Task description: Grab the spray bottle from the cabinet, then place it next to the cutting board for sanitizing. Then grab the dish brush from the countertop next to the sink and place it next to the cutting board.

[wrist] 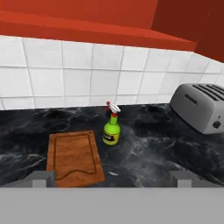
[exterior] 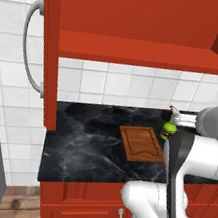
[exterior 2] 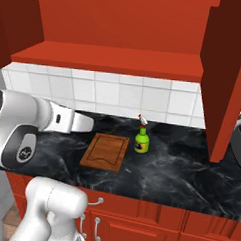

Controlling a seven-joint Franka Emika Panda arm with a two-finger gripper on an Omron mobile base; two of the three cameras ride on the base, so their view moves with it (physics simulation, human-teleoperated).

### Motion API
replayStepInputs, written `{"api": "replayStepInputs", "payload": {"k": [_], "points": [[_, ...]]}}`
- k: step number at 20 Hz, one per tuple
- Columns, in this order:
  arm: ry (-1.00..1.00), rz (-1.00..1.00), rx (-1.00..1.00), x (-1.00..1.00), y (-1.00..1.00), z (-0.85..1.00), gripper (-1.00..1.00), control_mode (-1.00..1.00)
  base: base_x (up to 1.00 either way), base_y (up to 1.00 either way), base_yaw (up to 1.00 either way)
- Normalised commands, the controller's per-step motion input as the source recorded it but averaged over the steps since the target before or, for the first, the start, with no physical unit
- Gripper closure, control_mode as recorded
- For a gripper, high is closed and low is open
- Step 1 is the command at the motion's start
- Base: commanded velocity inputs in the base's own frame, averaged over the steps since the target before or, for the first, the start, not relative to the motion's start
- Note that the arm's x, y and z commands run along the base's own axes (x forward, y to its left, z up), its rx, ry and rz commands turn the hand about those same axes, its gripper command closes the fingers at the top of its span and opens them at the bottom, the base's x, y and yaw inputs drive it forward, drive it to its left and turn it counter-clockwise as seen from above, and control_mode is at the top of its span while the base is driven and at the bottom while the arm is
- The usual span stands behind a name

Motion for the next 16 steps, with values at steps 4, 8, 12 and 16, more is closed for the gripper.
{"api": "replayStepInputs", "payload": {"k": [4, 8, 12, 16], "points": [[-0.14, -0.04, 0.00, -0.49, 0.03, 0.11, -1.00, 1.00, -0.23, 0.01, 0.00], [0.00, 0.00, 0.00, 0.00, 0.00, 0.00, -1.00, 1.00, -0.98, 0.05, 0.00], [0.00, 0.00, 0.00, 0.00, 0.00, 0.00, -1.00, 1.00, -1.00, 0.19, 0.03], [0.00, 0.00, 0.00, 0.00, 0.00, 0.00, -1.00, 1.00, -1.00, 0.18, 0.06]]}}
